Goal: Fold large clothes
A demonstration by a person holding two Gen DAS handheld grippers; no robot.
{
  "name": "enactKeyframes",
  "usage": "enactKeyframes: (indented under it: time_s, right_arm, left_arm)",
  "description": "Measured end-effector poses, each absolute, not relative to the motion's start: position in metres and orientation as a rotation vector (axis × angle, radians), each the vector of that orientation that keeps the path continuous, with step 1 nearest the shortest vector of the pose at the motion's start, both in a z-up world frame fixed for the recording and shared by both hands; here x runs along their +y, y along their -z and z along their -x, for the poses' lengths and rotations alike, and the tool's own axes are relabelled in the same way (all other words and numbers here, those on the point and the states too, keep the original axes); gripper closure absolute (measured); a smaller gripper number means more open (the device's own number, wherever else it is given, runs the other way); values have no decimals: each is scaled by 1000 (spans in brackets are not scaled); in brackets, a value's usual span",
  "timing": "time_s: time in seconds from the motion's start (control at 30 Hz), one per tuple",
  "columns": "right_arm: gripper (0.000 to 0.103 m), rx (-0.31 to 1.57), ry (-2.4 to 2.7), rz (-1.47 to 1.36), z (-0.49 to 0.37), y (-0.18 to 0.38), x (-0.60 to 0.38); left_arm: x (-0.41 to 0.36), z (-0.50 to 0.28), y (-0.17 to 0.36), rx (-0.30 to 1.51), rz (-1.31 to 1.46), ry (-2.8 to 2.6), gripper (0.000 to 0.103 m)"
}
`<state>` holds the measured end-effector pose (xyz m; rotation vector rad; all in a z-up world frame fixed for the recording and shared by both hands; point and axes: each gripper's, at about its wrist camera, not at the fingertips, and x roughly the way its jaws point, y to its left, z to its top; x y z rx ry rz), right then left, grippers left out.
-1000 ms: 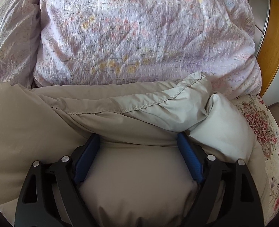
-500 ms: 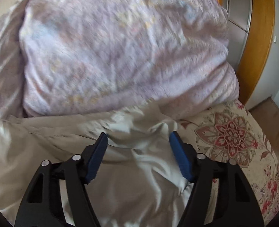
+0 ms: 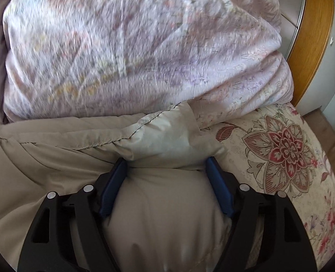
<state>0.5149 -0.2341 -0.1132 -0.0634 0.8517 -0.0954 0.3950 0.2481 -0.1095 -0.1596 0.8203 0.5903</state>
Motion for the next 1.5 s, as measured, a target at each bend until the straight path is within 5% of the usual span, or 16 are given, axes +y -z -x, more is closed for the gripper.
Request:
enactKeyframes:
  time_s: [1.13,1.5]
  right_arm:
    - [25,874,107,13,-524,121,-249]
    - [23,811,-37,-238,-452,85,-277]
  left_arm:
    - [264,-401,126,877,224,-551,2]
    - [237,-324,81,798,285,-445,3]
